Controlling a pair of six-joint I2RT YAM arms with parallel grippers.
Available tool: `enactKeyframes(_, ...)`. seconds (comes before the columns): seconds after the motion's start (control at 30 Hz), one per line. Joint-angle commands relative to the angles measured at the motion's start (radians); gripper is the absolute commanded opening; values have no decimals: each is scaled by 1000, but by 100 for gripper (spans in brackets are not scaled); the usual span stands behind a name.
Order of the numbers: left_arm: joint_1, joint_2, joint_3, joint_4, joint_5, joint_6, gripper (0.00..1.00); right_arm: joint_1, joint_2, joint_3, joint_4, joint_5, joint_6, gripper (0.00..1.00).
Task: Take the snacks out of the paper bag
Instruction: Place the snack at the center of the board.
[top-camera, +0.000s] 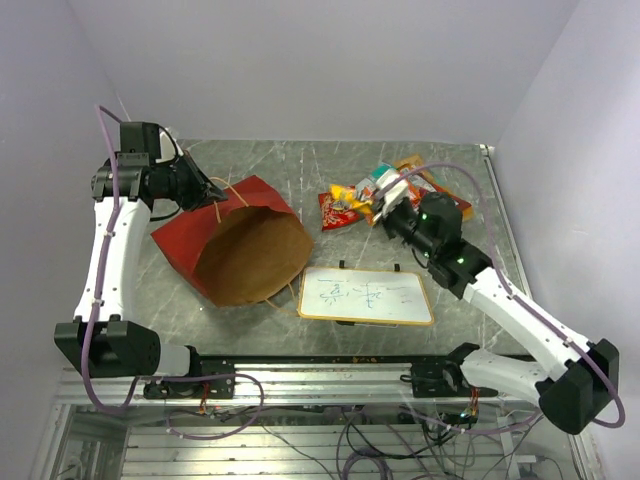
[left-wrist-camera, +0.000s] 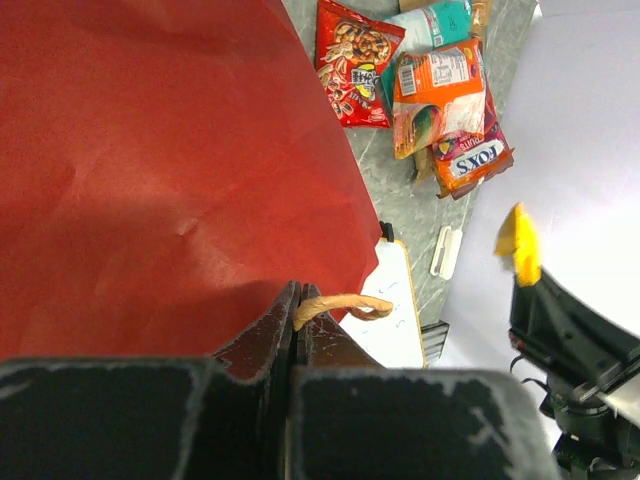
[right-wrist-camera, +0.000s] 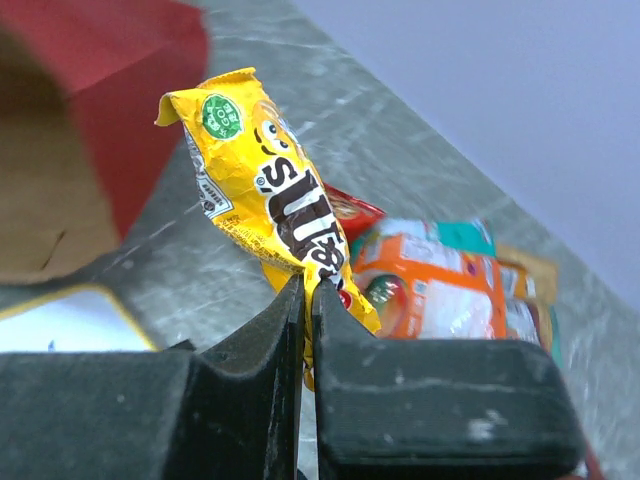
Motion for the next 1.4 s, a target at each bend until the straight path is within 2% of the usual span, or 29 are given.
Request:
enactKeyframes(0.0,9,12,25,39,-1,-14,7,-117,49,41,82,154,404,0)
enactKeyframes(0.13,9,15,36,36,1,-13,7,-252,223,206,-84,210,715,0)
enactKeyframes(0.23,10,19,46,29,2,-10,7,-356,310,259,-130,139,898,0)
enactKeyframes(0.4,11,20,59,29,1,-13,7,-531,383,226,-108,-10,1138,0)
enactKeyframes(0.6,11,35,87,30,9,-23,7,-581,442,182,-51,-157,1225,0)
enactKeyframes(0.93,11,46,85,57,28,-46,7,-676,573,185,13,-261,1164,0)
enactKeyframes(1.13,11,47,86,77,44,-64,7,-692,578,243,-65,-282,1056,34)
enactKeyframes(1.23,11,47,92,98,60,-77,7,-692,543,266,-105,-261,1003,47)
enactKeyframes(1.37,11,59,111,126,78,-105,7,-692,518,331,-169,-250,929,55)
